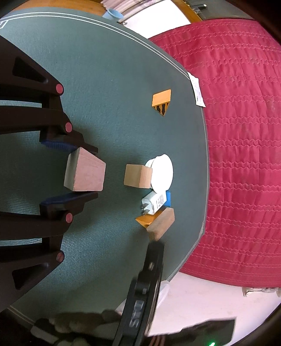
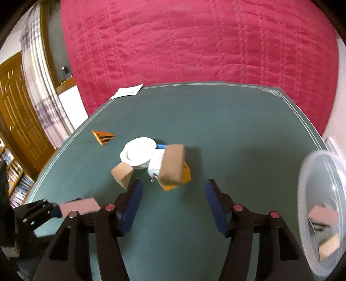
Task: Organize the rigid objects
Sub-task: 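Grasp the tall brown wooden block with the right gripper while the left holds the pink cube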
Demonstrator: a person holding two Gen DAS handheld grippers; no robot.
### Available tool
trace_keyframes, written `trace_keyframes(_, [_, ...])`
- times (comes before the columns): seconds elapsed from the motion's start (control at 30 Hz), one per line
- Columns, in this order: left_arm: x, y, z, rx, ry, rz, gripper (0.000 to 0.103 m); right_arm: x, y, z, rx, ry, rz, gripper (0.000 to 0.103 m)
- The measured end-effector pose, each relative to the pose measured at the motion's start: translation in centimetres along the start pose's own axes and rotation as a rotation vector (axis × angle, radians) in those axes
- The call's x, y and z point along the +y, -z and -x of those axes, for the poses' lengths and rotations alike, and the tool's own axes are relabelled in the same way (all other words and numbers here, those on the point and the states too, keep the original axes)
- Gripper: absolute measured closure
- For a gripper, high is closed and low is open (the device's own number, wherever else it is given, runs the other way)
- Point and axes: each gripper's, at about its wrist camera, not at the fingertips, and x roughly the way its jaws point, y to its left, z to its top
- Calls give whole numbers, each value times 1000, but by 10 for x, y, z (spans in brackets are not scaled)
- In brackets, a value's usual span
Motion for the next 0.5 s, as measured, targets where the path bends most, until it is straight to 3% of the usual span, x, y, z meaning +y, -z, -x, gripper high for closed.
trace_keyframes(0.27, [-1,1,-1,9,8,2,68,1,-19,-41,52,31,-19,52])
trace_keyframes(0.5, [-3,3,-3,16,3,4,68,0,-19,-57,71,44,6,68])
